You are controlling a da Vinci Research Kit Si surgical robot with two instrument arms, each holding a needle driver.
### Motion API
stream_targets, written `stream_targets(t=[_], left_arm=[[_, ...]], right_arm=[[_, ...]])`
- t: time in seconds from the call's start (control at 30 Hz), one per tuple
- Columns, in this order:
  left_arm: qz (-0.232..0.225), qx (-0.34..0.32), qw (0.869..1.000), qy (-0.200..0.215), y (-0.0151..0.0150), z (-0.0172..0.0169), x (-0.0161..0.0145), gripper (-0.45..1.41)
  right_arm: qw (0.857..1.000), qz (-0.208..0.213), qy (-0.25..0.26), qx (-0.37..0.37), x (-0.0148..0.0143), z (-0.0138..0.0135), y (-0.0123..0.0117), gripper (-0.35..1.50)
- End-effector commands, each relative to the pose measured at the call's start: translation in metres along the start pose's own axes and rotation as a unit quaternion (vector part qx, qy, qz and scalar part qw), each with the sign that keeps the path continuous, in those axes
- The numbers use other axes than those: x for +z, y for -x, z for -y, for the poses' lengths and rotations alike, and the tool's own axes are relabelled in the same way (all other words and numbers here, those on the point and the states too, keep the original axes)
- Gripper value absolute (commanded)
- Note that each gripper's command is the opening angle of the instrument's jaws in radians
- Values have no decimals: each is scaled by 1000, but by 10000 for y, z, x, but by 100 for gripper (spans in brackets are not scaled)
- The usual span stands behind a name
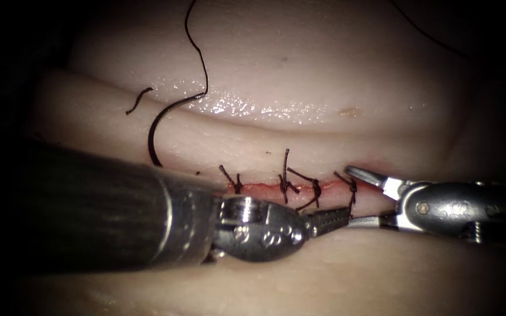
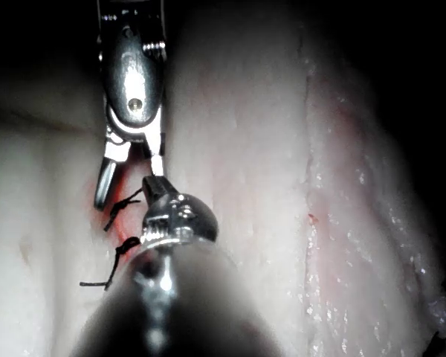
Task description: Wound Closure
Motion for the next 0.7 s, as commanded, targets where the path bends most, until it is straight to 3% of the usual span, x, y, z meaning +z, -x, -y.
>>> stream_targets(t=[0.03, 0.7], left_arm=[[0, 0, 1000, 1, 1, -4, 8, -45], [1, -2, 1000, -1, -3, -6, 8, -45]], right_arm=[[1000, -4, 3, -3, 15, 2, 2, 101], [1000, -2, 15, -26, 47, 6, 13, 98]])
